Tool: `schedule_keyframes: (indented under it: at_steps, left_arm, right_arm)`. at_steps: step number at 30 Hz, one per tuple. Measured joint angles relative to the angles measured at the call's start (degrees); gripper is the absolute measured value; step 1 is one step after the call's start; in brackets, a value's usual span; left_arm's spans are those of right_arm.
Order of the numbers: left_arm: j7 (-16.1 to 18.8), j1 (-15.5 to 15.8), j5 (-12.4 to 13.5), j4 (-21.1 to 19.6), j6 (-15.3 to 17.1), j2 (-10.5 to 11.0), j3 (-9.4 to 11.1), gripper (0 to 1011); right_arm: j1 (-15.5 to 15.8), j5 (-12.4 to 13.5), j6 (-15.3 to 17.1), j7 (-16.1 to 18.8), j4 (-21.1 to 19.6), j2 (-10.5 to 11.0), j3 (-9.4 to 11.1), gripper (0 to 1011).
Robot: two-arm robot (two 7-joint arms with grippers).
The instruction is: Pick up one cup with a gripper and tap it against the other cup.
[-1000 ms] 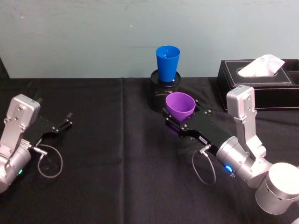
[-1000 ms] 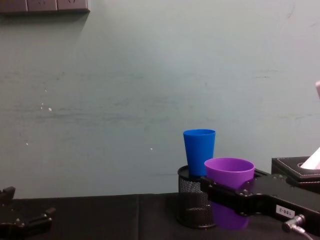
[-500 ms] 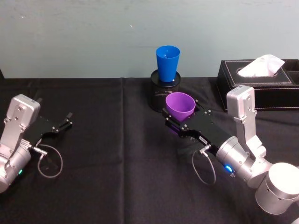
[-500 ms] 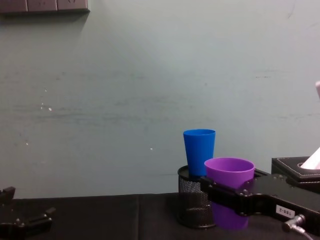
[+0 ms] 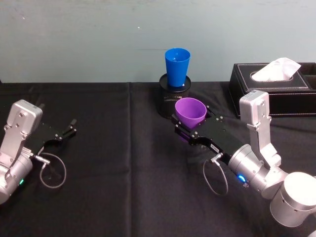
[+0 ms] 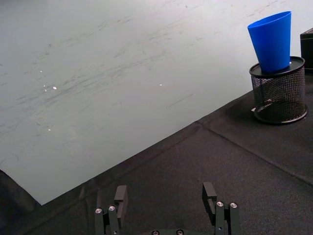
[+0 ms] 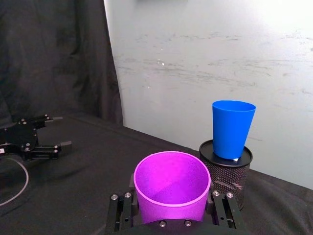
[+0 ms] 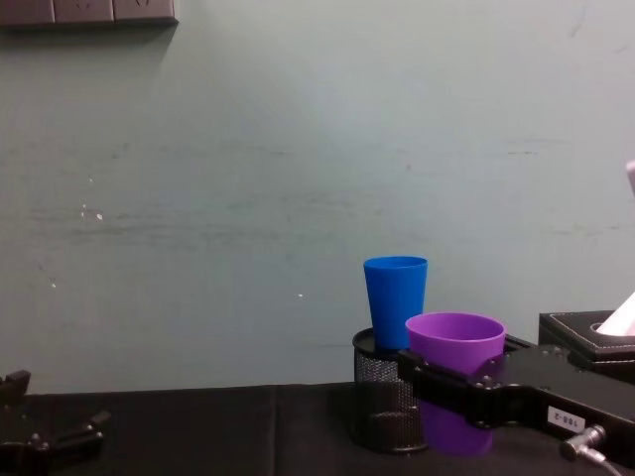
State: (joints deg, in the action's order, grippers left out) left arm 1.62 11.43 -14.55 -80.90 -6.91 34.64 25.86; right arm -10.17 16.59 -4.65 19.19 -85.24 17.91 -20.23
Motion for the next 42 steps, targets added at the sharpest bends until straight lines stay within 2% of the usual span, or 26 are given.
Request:
schedule_keyframes:
  at_steps: [42]
  left_arm:
    - [0.0, 0.0, 0.0, 0.0, 0.0, 0.0, 0.0, 1000]
  right_arm:
    - [0.0, 0.0, 0.0, 0.0, 0.0, 0.0, 0.0, 734]
